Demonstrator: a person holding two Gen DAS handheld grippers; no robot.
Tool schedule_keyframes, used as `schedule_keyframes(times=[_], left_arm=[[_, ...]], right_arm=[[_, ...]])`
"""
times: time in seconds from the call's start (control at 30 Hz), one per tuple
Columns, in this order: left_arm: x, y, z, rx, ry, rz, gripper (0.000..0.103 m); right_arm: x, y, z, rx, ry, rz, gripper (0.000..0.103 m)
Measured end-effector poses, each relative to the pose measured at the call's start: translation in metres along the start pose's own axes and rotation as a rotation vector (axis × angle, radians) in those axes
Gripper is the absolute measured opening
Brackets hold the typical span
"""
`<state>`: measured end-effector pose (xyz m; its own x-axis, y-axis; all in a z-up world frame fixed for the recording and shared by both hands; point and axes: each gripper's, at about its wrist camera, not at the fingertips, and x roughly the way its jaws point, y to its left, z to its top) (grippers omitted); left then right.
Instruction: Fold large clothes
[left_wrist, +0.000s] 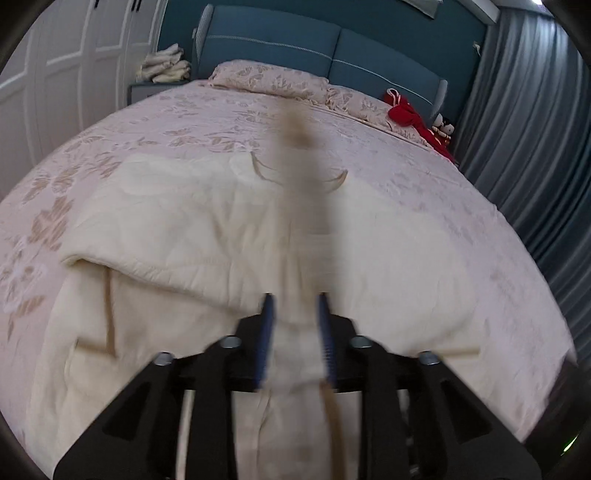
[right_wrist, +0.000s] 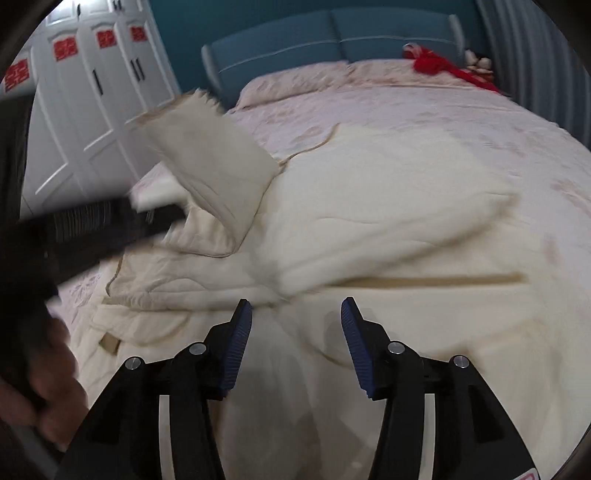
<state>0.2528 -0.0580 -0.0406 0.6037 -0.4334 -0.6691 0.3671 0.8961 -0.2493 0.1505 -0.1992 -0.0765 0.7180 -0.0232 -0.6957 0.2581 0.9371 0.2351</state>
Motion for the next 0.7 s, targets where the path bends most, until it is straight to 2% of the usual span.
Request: schedule_keyframes(times=[0.03, 0.07, 0.13, 0.17, 0.3, 0.4, 0.5, 0.7], left_arm=[[-0.01, 0.007, -0.006, -0.014, -0.025, 0.011, 0.042], [-0.017, 0.015, -0.008, -0.038, -0.048, 0.011, 0.044], [-0.039, 0.037, -0.007, -0.148, -0.114, -0.004, 0.054], [-0.043, 0.043, -0.003, -0.187, -0.131, 0.005, 0.056], [-0.042, 0.09, 0.013, -0.319, -0.116, 0.101, 0.055], [-0.034, 0.132, 0.02, -0.45, -0.107, 0.123, 0.055], [-0.027, 0.167, 0.023, -0.573, -0.103, 0.104, 0.055], [-0.006, 0.198, 0.011, -0.783, -0.106, 0.032, 0.055]], right_arm=[[-0.008, -0.006, 0.0, 0.002, -0.012, -0.007, 0.05], [-0.014, -0.01, 0.002, 0.002, -0.027, -0.015, 0.05], [-0.018, -0.013, 0.011, -0.001, -0.046, -0.012, 0.05], [-0.017, -0.013, 0.019, 0.0, -0.055, -0.001, 0.05], [-0.007, -0.011, 0.048, 0.04, -0.089, 0.034, 0.051], [0.005, -0.02, 0.058, 0.085, -0.093, -0.002, 0.051], [0.014, -0.031, 0.068, 0.123, -0.098, -0.044, 0.051], [0.033, -0.05, 0.078, 0.165, -0.089, -0.12, 0.051]])
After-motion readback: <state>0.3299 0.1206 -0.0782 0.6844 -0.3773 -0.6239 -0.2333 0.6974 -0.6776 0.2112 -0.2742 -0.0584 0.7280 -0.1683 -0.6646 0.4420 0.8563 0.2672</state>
